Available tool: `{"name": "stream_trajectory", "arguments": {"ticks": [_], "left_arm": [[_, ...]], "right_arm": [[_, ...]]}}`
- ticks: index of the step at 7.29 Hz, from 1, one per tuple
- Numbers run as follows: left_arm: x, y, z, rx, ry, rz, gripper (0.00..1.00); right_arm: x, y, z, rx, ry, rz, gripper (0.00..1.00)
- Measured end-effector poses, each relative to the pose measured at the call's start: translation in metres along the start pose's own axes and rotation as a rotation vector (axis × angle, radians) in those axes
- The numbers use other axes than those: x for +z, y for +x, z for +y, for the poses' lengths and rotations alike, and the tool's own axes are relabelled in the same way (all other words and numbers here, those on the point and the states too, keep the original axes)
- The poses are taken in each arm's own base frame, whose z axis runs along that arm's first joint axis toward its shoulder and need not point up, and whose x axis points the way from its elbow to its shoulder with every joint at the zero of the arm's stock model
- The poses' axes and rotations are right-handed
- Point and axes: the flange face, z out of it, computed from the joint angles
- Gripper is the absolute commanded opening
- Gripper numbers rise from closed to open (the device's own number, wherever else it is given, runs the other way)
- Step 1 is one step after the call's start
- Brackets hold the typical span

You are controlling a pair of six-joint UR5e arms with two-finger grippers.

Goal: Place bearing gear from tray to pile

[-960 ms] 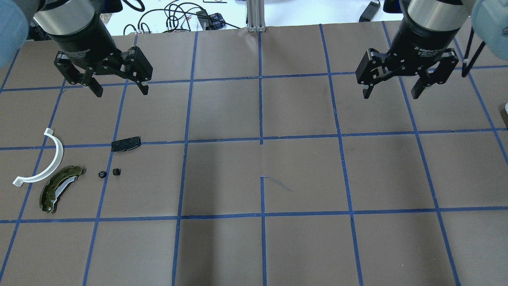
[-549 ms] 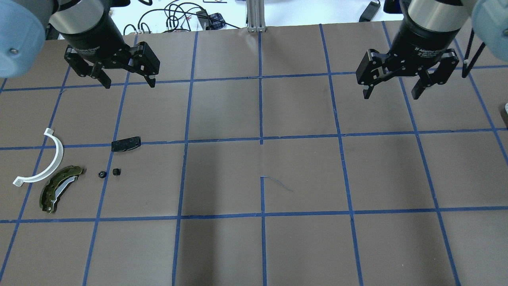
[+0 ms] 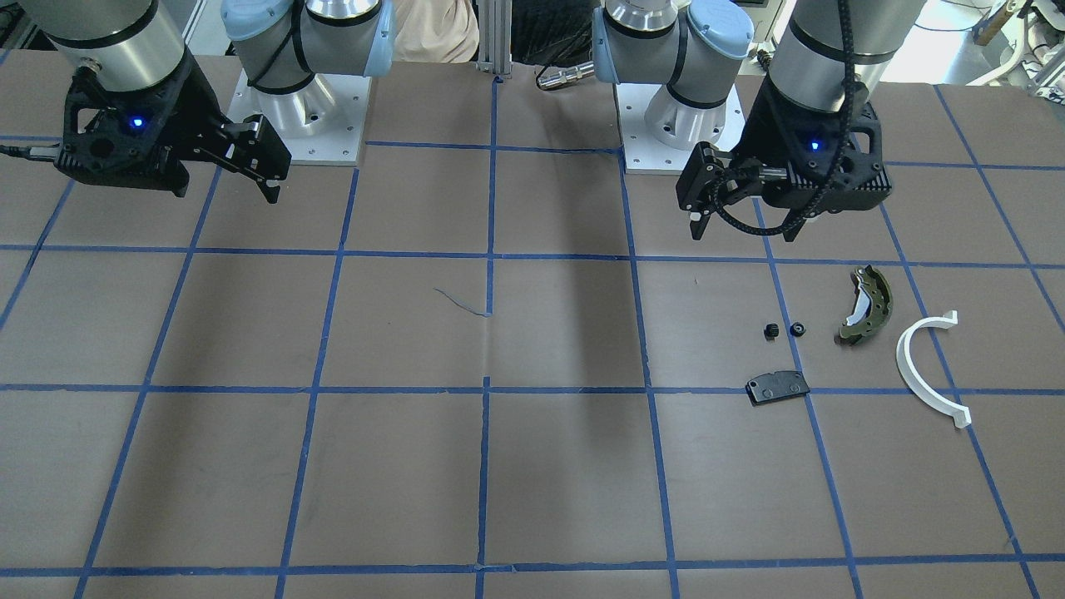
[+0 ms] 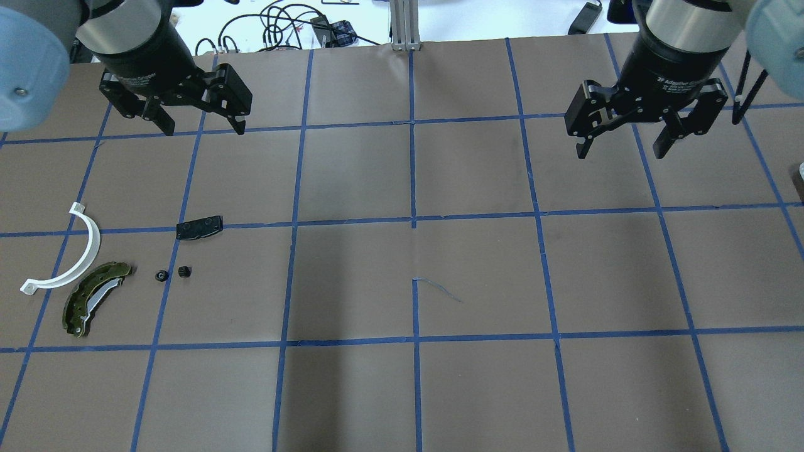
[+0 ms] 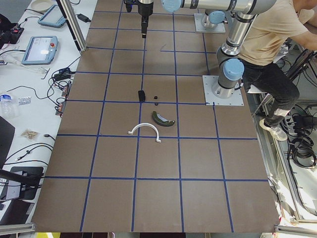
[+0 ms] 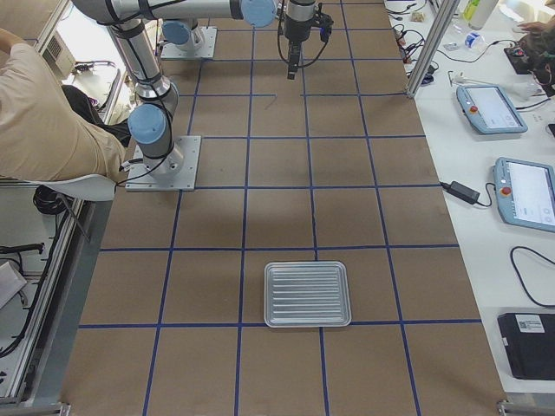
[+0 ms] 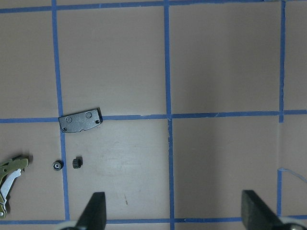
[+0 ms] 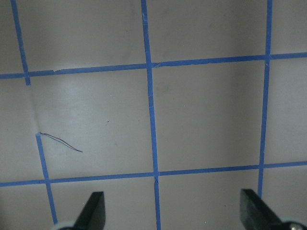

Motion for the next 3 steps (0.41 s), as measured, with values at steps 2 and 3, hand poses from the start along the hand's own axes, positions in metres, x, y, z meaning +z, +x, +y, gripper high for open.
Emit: {"name": "stream_trajectory", "arguments": {"ticks": [2, 3], "left_arm": [[-0.0016, -0.0001, 0.0013, 0.001, 0.003, -0.001, 1.00], [-0.0017, -0.0002, 0.0014, 0.001, 0.003, -0.002, 1.00]], "right_arm": [[0.0002, 0.0003, 0.0004, 0.001, -0.001, 0.003, 1.00], [0.0004, 0.0003, 0.0005, 0.001, -0.002, 0.003, 1.00]]}}
